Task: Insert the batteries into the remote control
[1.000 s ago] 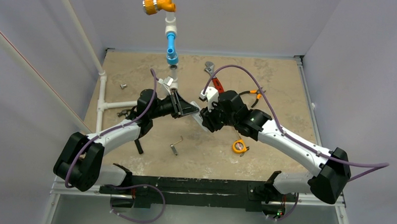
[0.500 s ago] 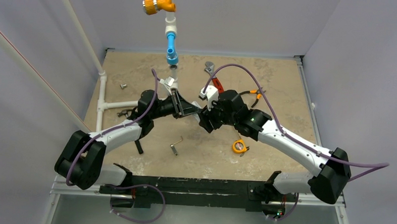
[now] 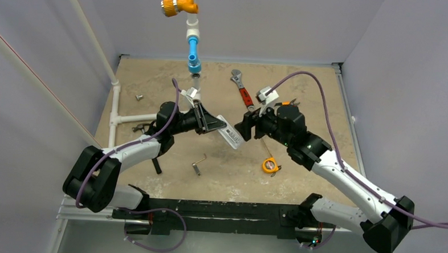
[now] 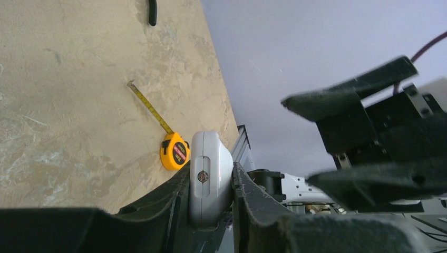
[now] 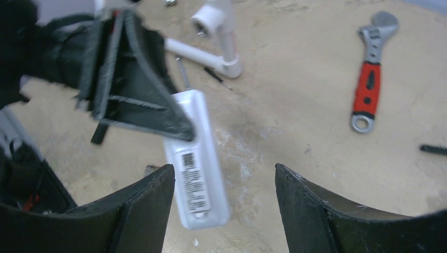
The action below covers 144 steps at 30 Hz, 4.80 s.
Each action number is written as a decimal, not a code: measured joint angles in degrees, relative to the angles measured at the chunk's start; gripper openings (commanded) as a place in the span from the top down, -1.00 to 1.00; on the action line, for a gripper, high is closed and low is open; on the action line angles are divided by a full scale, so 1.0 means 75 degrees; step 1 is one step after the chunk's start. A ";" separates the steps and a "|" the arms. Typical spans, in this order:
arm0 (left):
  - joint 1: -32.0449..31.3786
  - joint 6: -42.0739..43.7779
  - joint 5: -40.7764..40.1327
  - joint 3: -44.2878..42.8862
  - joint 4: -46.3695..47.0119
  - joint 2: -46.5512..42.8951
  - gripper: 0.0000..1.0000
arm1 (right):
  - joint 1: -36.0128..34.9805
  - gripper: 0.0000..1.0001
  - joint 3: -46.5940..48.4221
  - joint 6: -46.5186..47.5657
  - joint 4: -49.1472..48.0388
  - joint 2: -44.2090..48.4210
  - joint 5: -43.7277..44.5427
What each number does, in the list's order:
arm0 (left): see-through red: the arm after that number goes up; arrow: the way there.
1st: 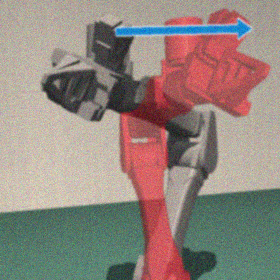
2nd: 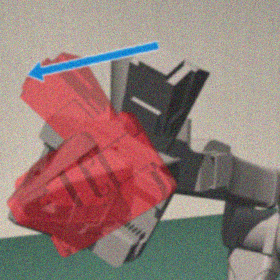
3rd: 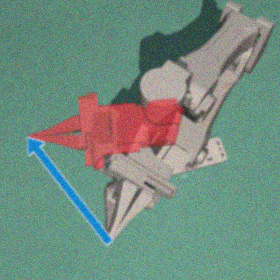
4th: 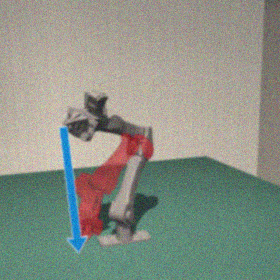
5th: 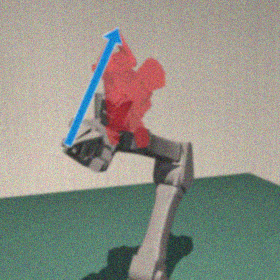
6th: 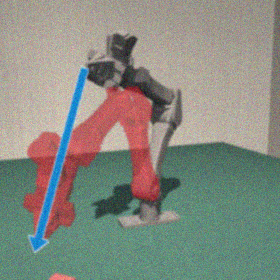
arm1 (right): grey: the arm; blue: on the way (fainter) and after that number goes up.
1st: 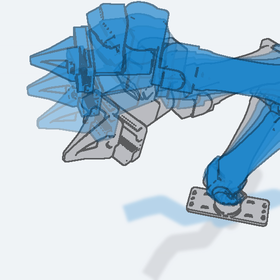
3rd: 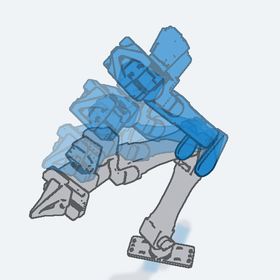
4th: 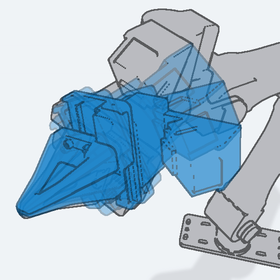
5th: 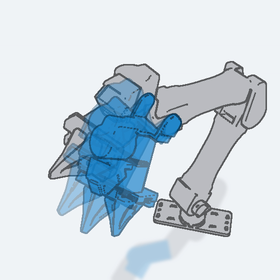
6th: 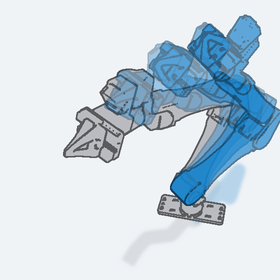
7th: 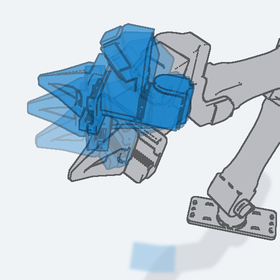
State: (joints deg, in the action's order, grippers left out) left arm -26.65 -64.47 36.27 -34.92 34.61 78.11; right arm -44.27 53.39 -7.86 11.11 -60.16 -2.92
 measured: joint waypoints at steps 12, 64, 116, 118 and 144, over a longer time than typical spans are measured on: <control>0.0000 0.0073 0.0044 -0.0003 -0.0070 -0.0003 1.00 | 0.4182 -0.33 -0.2095 -0.3771 -0.1533 0.0358 -0.1574; 0.0000 0.0076 0.0082 -0.0079 0.0119 0.0070 1.00 | 0.2253 -0.35 -0.4313 -0.5840 -0.7828 -0.1274 -0.3672; 0.0038 -0.0606 0.0600 -0.0067 0.2620 0.0236 1.00 | 0.2072 -0.37 -0.4316 -0.6802 -1.0063 -0.2090 -0.4170; 0.0050 -0.0662 0.0603 -0.0038 0.2725 0.0236 1.00 | 0.2057 -0.36 -0.4342 -0.7096 -1.0535 -0.2291 -0.4170; 0.0122 -0.0659 0.0764 0.0017 0.2771 0.0239 0.51 | 0.2055 1.00 -0.4307 -0.7638 -1.1438 -0.2512 -0.4380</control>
State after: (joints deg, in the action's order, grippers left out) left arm -25.74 -69.41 42.00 -34.79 55.40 79.90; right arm -28.86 21.08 -65.14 -74.67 -79.00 -35.77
